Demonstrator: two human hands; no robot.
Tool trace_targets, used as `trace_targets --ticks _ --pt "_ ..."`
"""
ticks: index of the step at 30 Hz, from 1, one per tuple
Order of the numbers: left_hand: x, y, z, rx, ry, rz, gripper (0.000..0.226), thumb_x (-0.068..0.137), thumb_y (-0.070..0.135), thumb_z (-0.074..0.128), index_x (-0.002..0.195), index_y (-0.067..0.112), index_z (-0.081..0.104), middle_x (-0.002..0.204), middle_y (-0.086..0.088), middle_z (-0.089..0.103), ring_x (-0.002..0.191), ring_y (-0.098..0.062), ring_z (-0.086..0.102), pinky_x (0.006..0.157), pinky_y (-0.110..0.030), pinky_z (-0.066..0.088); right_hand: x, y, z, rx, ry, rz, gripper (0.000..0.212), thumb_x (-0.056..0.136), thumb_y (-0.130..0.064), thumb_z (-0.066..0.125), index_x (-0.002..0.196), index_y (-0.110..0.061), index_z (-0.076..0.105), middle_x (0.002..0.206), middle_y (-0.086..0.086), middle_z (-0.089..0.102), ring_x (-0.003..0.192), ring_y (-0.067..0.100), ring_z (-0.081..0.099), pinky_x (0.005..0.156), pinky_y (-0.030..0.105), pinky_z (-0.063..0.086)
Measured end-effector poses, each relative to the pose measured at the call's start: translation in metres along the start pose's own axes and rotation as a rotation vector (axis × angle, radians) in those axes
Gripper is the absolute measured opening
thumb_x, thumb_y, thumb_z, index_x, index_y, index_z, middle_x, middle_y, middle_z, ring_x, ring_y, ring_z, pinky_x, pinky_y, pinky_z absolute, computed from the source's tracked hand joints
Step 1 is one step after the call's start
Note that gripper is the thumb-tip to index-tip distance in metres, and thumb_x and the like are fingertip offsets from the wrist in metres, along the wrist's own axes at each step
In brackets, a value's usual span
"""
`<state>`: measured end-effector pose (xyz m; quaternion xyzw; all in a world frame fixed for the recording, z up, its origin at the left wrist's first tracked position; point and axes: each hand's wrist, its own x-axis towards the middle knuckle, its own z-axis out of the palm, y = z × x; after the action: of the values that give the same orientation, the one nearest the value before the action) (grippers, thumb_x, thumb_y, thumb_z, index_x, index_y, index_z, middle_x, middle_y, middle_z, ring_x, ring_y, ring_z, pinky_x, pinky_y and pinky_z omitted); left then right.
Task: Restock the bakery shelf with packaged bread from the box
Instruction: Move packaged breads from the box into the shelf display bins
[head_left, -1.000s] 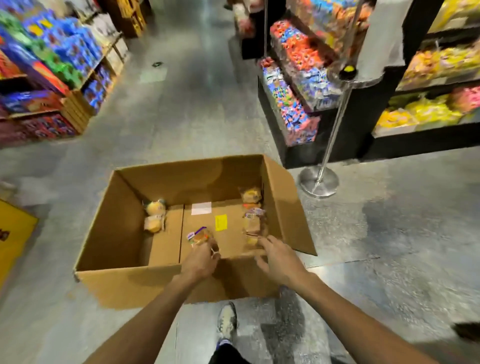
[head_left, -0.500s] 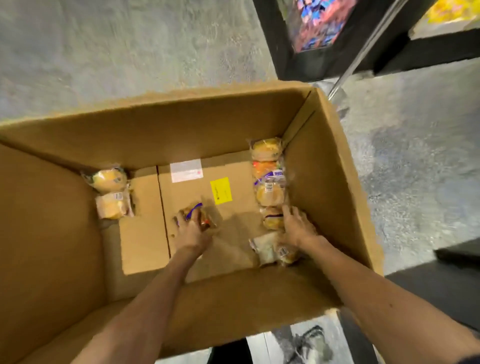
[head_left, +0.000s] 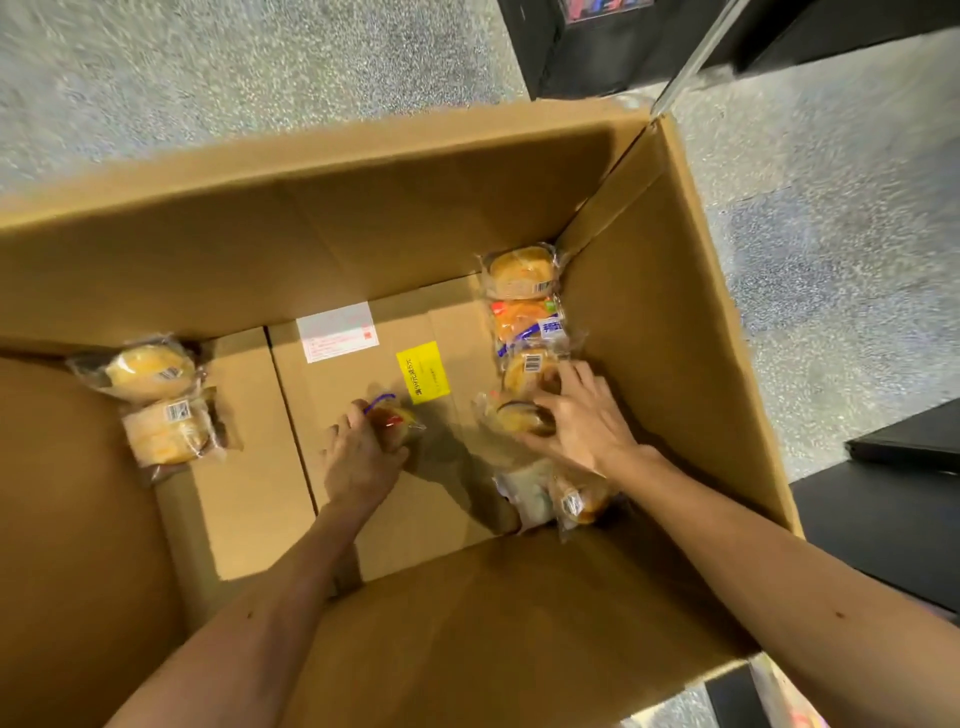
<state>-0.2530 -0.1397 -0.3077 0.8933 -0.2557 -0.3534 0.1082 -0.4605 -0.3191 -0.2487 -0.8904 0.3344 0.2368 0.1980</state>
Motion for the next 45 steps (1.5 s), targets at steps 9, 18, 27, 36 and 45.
trace_targets --ticks 9,18,27,36,45 --pt "0.006 0.026 -0.009 -0.547 -0.331 -0.045 0.048 0.080 0.041 0.072 0.122 0.018 0.065 0.102 0.002 0.070 0.092 -0.019 0.063 0.086 -0.037 0.052 0.038 -0.001 -0.006 -0.175 -0.302 0.064 0.096 0.079 -0.081 0.047 0.147 -0.016 0.029 0.163 0.019 -0.009 0.150 0.040 -0.005 0.120 0.057 0.005" --pt "-0.003 0.030 0.000 -0.760 -0.468 -0.192 0.027 0.094 0.027 0.060 0.119 0.020 0.061 0.112 -0.008 0.068 0.092 -0.026 0.066 0.070 -0.033 0.052 0.022 -0.023 0.005 -0.245 -0.150 0.035 0.078 0.083 -0.078 0.046 0.140 -0.026 0.040 0.135 0.017 0.040 0.124 0.034 0.039 0.104 0.055 0.029" --pt "-0.031 0.048 -0.043 -0.978 -0.535 -0.205 0.044 0.085 0.035 0.058 0.127 0.023 0.057 0.101 -0.009 0.067 0.076 -0.022 0.062 0.062 -0.031 0.049 -0.019 -0.024 -0.037 0.313 -0.132 0.167 0.033 0.097 -0.043 0.055 0.115 -0.017 0.064 0.145 0.007 0.039 0.137 0.031 0.031 0.113 0.051 0.025" --pt "-0.115 0.109 -0.131 -1.112 -0.487 0.039 0.033 0.102 0.035 0.040 0.116 0.012 0.059 0.092 -0.009 0.074 0.072 -0.019 0.071 0.052 -0.023 0.058 -0.139 -0.032 -0.114 0.935 0.221 0.173 0.028 0.090 -0.051 0.064 0.107 -0.030 0.069 0.118 0.003 0.057 0.106 0.014 0.056 0.095 0.033 0.046" --pt "-0.335 0.222 -0.124 -0.859 -0.652 0.484 0.036 0.103 0.040 0.036 0.122 0.022 0.061 0.108 -0.004 0.073 0.093 -0.021 0.070 0.072 -0.031 0.056 -0.359 0.003 -0.113 1.372 0.556 0.284 0.046 0.087 -0.047 0.044 0.110 -0.012 0.063 0.112 0.008 0.067 0.092 0.021 0.063 0.086 0.051 0.052"
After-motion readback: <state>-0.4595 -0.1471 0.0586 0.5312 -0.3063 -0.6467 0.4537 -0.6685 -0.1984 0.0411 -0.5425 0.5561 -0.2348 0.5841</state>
